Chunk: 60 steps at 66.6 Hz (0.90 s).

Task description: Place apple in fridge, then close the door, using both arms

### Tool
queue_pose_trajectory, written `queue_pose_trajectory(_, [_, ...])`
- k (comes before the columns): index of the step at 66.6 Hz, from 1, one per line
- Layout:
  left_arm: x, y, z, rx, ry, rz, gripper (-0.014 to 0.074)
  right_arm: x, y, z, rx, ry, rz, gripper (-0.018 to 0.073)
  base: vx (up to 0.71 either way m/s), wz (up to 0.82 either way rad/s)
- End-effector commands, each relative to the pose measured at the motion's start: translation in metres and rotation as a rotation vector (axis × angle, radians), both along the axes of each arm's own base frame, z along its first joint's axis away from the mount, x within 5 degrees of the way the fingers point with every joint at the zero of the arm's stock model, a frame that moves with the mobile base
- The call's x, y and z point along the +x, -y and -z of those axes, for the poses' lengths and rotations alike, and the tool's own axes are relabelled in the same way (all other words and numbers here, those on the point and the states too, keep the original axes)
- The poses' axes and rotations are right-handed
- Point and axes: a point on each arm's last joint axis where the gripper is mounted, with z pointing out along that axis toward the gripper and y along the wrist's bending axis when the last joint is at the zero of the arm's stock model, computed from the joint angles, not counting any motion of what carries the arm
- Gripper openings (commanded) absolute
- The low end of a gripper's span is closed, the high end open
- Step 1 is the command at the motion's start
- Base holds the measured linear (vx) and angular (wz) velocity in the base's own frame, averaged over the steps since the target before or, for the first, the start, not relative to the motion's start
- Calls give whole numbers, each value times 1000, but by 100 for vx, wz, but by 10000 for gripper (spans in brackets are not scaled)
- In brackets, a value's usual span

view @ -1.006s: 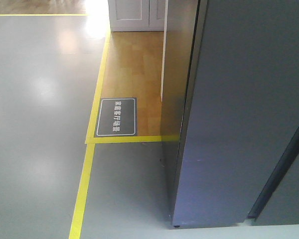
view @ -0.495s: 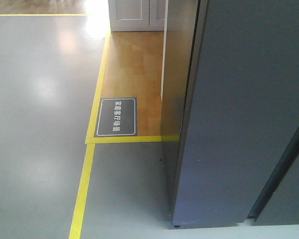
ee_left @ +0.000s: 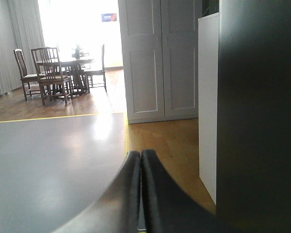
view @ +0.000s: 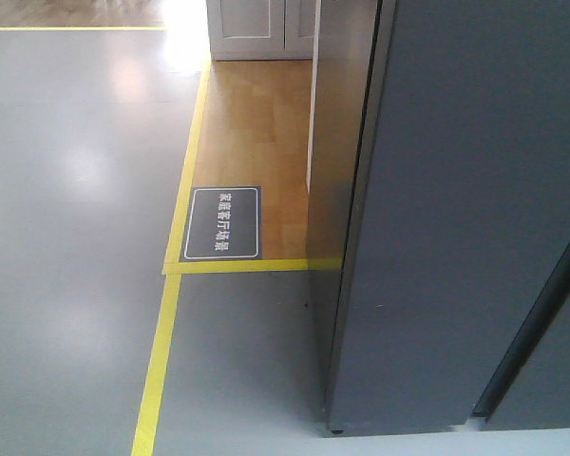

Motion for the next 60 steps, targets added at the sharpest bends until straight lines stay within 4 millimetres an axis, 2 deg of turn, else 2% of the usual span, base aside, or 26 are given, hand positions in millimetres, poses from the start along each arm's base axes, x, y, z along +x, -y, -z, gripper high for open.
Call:
queue_pose_trajectory(1, [-3,0,-13,-19,101,5,-6,4,0,-11,-1,70,2,-3,0,0])
queue_pose_trajectory(6, [-3,0,-13,-19,101,5,-6,5,1,-11,-16,77,-1,-3,0,0])
queue_pose_trajectory(11, [-3,0,-13,-19,101,5,-6,5,3,-17,-43,171,-5,-3,0,0])
queue_pose_trajectory(17, [-3,0,-13,-19,101,5,-6,7,3,-24,-74,364,-31,-3,0,0])
queue_pose_trajectory(23, [-3,0,-13,-19,101,5,-6,9,2,-17,-86,536,-42,-3,0,0])
queue_pose_trajectory(35, [-3,0,-13,-19,101,5,-6,9,2,20,-56,745,-11,-3,0,0])
queue_pose_trajectory(48, [-3,0,-13,-19,101,5,-6,7,3,64,-9,809,39,-3,0,0])
queue_pose_trajectory(60, [-3,0,-13,-19,101,5,-6,6,3,89,-5,892,46,-3,0,0])
